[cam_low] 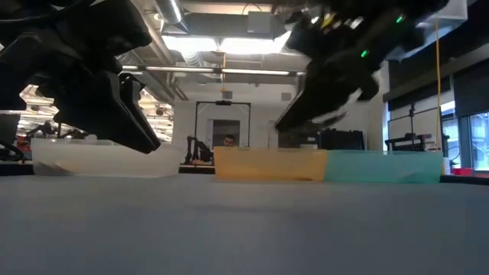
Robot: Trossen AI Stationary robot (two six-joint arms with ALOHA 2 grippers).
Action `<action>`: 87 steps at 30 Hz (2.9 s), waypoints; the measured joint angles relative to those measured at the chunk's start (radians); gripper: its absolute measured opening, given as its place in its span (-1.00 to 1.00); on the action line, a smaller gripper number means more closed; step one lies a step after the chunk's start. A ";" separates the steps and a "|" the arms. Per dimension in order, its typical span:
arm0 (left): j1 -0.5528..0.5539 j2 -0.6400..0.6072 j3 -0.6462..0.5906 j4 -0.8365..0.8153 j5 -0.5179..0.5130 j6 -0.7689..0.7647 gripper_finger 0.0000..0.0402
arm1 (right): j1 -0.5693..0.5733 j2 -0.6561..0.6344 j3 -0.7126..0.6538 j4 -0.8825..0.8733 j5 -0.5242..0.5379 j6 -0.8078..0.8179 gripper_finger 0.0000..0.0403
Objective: Sort silverware by color (type)
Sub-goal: Put the blue spoon into the blue bin
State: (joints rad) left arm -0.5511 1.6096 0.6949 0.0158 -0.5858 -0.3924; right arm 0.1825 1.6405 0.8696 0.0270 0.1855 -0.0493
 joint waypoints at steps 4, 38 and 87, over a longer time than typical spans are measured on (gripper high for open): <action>-0.014 0.000 0.000 0.001 0.000 -0.005 -0.52 | -0.009 -0.187 -0.072 -0.083 0.114 -0.011 -0.97; 0.014 0.000 0.000 0.008 -0.064 -0.008 -0.52 | -1.073 -0.629 -0.480 -0.023 -0.135 -0.237 -0.94; -0.151 0.107 0.044 0.599 -0.047 0.088 -0.52 | 0.252 -0.571 -0.282 -0.131 -0.071 0.294 -0.20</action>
State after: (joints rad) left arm -0.7017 1.7169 0.7393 0.6149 -0.6327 -0.3043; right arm 0.4348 1.0690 0.5880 -0.1036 0.1143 0.2450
